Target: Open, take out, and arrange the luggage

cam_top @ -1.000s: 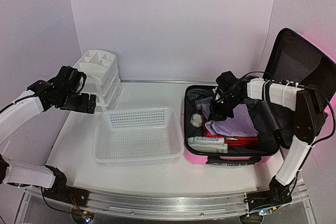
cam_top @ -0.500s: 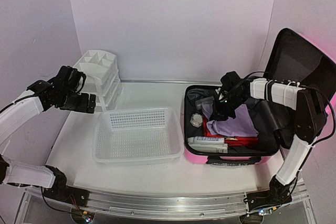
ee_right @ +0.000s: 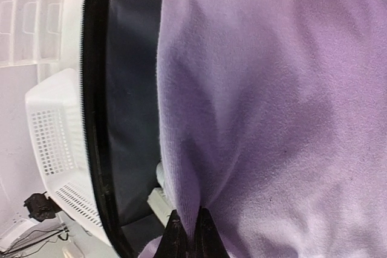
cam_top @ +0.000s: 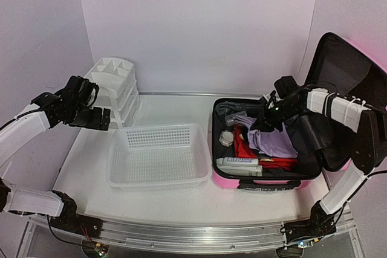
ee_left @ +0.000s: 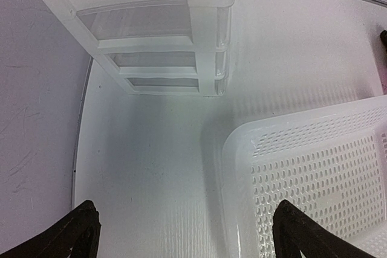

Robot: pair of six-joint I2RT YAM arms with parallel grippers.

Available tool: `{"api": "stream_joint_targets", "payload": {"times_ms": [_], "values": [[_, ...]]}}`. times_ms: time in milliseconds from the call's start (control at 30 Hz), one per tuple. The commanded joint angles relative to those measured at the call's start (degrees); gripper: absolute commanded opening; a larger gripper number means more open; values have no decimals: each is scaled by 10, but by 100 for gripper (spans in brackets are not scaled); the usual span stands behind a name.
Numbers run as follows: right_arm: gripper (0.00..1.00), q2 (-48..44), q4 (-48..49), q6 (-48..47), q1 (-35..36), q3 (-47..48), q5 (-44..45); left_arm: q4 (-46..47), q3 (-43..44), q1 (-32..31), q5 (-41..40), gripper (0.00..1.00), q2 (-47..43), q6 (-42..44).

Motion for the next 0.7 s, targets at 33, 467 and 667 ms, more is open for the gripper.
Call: {"api": "stream_joint_targets", "payload": {"times_ms": [33,467,667], "values": [[0,-38,11,47,-6,26,-76,28,2,7,10,99,-6,1],[0,-60,8,177,50,116,-97,28,2,17,24,99,-2,0],[0,-43,57,239,127,146,-51,28,2,20,36,99,-2,-1]]}}
